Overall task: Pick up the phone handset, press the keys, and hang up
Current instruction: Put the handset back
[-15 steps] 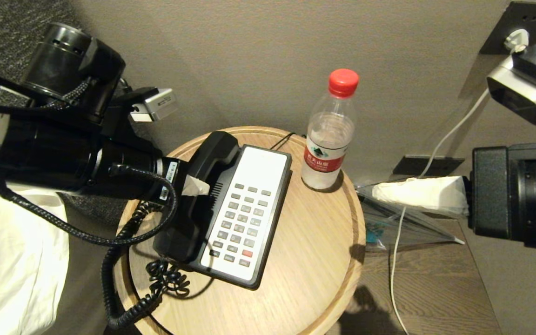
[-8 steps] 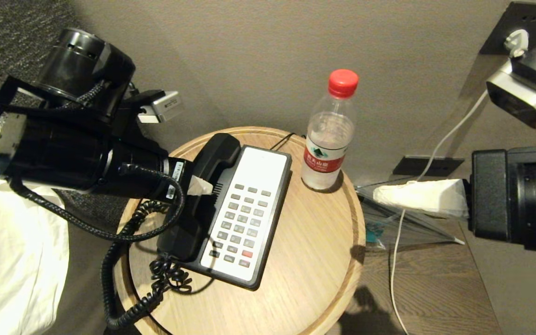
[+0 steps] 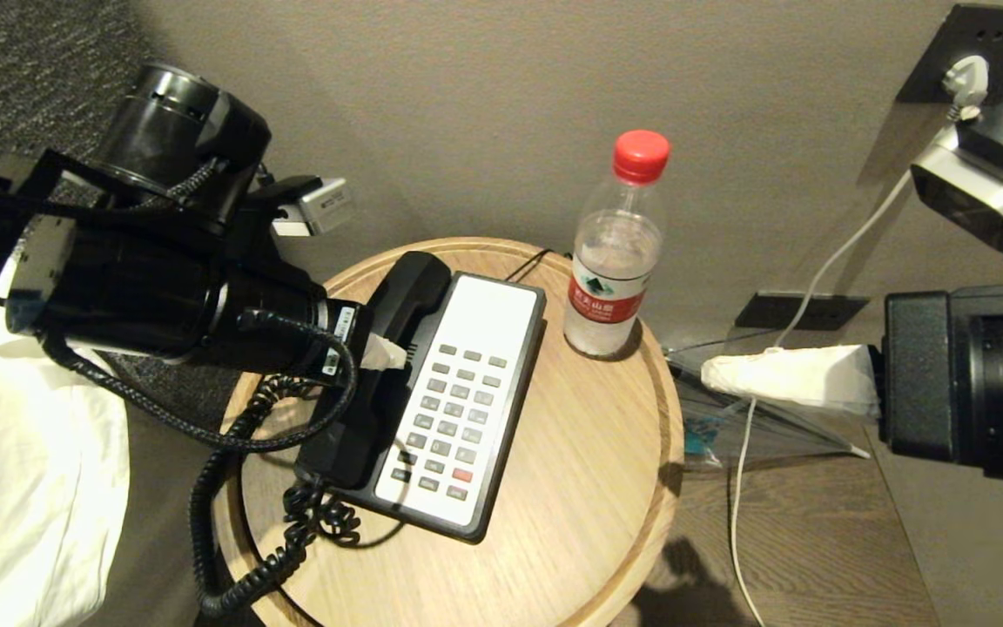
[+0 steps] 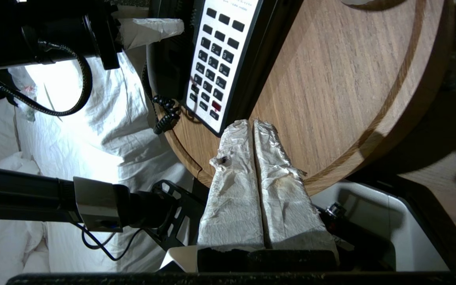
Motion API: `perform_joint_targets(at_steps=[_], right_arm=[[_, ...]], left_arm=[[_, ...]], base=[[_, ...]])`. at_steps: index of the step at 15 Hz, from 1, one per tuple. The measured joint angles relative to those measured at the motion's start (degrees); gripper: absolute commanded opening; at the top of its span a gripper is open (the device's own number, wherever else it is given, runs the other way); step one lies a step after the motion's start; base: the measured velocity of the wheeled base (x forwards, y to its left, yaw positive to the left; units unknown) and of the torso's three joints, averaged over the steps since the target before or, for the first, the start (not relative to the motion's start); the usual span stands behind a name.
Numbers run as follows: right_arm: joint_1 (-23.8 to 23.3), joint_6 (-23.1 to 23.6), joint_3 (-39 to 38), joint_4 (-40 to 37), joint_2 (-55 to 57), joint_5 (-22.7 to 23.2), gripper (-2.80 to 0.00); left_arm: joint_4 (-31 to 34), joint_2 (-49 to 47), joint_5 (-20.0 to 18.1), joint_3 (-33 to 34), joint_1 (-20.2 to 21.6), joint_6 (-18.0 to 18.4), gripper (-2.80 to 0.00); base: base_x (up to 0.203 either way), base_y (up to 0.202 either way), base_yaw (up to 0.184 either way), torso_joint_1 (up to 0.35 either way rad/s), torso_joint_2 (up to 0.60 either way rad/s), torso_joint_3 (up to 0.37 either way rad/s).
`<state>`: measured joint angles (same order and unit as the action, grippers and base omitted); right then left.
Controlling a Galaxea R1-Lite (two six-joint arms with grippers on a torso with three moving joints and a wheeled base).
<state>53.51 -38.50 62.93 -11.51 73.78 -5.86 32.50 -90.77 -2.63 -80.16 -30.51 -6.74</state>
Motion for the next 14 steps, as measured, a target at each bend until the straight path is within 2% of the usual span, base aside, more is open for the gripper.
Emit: perform_joint_targets(at_steps=[7,8,14], right_arm=[[-0.02,0.02,-0.09,-0.01,-0.24,0.02,-2.8],[-0.02,0.02,-0.09,0.02,-0.24,0.02,-2.8],[-0.09,0.02,-0.2,-0.01,-0.24,0.02,-2.8]], left_arm=[[1.67,-0.11,0.66,-4.66,0.04,0.11,-2.8],[1.67,-0.13,0.68,-4.48,0.01,0.11,0.0],[0.71,-0.1,0.43,-2.28,-0.27,-0.43,0.0]], base=[[0.0,0.0,0.0,0.0,0.0,0.0],[0.0,0.0,0.0,0.0,0.0,0.0],[0.0,0.0,0.0,0.0,0.0,0.0]])
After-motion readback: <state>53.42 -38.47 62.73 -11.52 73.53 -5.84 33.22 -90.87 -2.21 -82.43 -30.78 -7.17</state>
